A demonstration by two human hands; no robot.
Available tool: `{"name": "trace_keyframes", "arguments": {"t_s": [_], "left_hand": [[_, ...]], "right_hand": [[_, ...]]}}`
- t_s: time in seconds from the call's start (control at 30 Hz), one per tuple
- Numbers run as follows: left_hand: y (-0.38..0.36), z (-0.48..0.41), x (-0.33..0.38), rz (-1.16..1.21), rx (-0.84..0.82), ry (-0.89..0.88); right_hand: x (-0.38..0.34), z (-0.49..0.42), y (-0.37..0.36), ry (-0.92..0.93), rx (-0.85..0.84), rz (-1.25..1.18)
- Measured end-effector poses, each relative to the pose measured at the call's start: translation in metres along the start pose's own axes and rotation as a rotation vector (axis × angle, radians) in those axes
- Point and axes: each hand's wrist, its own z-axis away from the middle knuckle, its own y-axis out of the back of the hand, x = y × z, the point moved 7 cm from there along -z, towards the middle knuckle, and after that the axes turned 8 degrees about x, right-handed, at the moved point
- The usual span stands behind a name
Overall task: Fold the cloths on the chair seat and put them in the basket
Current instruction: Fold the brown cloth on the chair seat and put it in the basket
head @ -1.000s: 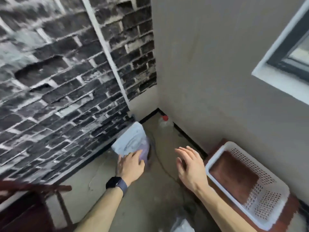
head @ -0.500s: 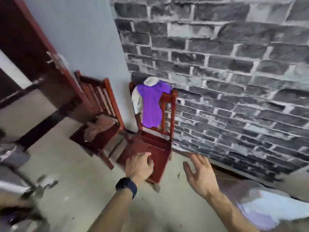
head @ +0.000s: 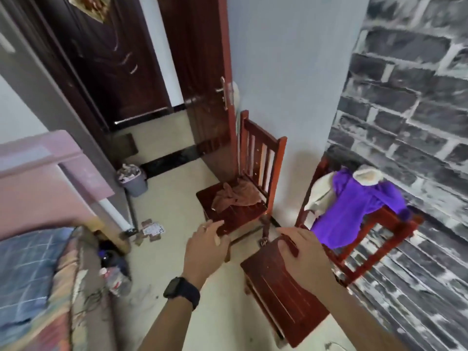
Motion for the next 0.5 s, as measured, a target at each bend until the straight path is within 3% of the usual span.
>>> {"name": "trace_keyframes", "arguments": {"t_s": [0.23, 0.33, 0.5], "left_hand": [[0.042, -0.099, -0.071, 0.005, 0.126, 0.092], [0.054, -0.158, -0.101, -0.048, 0.102, 0.064], [0.054, -0.242, -0.147, -0.117, -0.062, -0.061]], "right_hand": [[-0.033, -0.102, -0.111, 0.045, -0.172, -0.001], [-0.041, -0.144, -0.169, -0.004, -0.263, 0.069], [-0.049, -0.197, -0.241, -0.182, -0.264, 0.045]]}}
